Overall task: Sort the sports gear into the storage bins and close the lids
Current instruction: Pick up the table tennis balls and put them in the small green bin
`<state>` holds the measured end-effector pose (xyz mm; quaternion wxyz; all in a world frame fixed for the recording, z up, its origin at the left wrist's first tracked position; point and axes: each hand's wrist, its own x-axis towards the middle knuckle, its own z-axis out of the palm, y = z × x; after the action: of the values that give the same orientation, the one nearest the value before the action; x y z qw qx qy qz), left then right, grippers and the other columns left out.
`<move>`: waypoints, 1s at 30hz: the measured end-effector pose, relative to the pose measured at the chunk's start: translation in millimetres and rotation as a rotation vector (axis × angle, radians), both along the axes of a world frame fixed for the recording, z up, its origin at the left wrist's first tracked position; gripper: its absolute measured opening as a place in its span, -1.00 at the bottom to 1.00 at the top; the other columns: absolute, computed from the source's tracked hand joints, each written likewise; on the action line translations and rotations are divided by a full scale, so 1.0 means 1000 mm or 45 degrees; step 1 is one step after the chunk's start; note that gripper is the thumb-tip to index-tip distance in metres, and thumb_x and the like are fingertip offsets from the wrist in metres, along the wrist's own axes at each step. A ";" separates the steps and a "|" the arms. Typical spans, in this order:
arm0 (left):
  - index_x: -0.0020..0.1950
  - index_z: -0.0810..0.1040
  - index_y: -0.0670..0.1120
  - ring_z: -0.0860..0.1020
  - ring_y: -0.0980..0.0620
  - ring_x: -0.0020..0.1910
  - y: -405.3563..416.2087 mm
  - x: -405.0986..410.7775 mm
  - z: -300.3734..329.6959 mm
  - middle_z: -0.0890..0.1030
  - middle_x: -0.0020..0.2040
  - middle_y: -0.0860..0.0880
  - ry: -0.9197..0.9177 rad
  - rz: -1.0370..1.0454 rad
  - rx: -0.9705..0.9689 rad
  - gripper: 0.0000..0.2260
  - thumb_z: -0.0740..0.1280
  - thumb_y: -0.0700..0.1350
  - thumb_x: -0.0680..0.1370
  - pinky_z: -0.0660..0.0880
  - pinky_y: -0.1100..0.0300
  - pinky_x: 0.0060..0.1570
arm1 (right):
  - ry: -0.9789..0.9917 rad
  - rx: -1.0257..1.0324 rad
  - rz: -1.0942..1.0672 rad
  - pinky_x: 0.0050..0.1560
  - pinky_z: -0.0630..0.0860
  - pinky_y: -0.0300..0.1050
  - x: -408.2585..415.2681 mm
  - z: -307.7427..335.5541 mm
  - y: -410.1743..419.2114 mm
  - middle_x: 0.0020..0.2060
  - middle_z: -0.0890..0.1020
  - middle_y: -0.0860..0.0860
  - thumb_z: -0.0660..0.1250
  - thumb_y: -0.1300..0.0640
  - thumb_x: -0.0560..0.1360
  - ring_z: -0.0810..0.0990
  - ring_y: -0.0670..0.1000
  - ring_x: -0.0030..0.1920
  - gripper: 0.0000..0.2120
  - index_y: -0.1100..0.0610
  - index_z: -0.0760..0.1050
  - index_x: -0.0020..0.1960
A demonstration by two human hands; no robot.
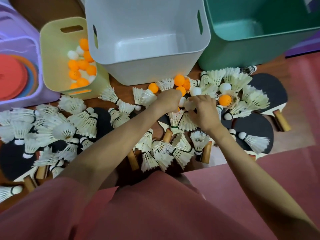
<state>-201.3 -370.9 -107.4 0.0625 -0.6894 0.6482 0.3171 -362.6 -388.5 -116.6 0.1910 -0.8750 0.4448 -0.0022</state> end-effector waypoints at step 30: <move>0.26 0.48 -0.19 0.57 -0.04 0.03 0.151 0.271 0.050 0.61 0.10 -0.13 0.141 1.304 -1.005 -0.55 0.46 -0.13 0.41 0.53 0.03 0.05 | -0.603 -0.157 0.630 0.12 0.42 0.01 0.271 0.075 0.052 0.16 0.56 0.17 0.29 0.12 0.54 0.49 0.21 0.13 -0.64 0.27 0.45 0.27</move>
<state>69.4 -219.7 -57.6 -0.3880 -0.8651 0.3076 0.0798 -91.4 -336.2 -41.7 0.2305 -0.9415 0.1616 -0.1855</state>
